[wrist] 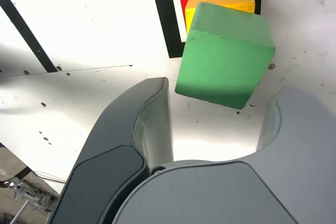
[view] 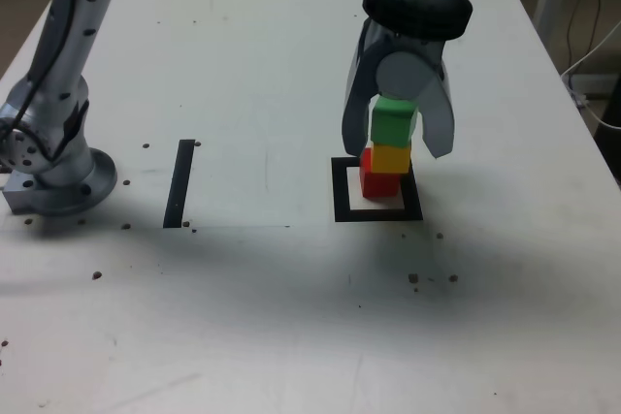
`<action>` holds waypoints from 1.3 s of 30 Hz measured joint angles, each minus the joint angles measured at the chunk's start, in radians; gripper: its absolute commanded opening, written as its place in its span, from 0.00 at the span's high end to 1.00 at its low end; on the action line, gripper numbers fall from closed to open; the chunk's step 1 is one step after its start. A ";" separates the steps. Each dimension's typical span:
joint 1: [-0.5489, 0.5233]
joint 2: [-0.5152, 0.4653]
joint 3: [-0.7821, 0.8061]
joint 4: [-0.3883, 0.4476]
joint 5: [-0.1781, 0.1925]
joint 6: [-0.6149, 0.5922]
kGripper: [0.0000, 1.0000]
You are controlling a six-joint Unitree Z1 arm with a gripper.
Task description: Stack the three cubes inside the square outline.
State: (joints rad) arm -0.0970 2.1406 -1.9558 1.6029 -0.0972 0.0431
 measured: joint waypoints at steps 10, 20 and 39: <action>-0.011 -0.138 0.048 0.000 0.091 -0.016 0.01; -0.011 -0.332 0.317 -0.010 0.127 -0.062 0.01; -0.007 -0.534 0.920 -0.277 0.149 -0.121 0.01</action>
State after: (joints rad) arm -0.1035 1.6062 -1.0359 1.3263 0.0518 -0.0780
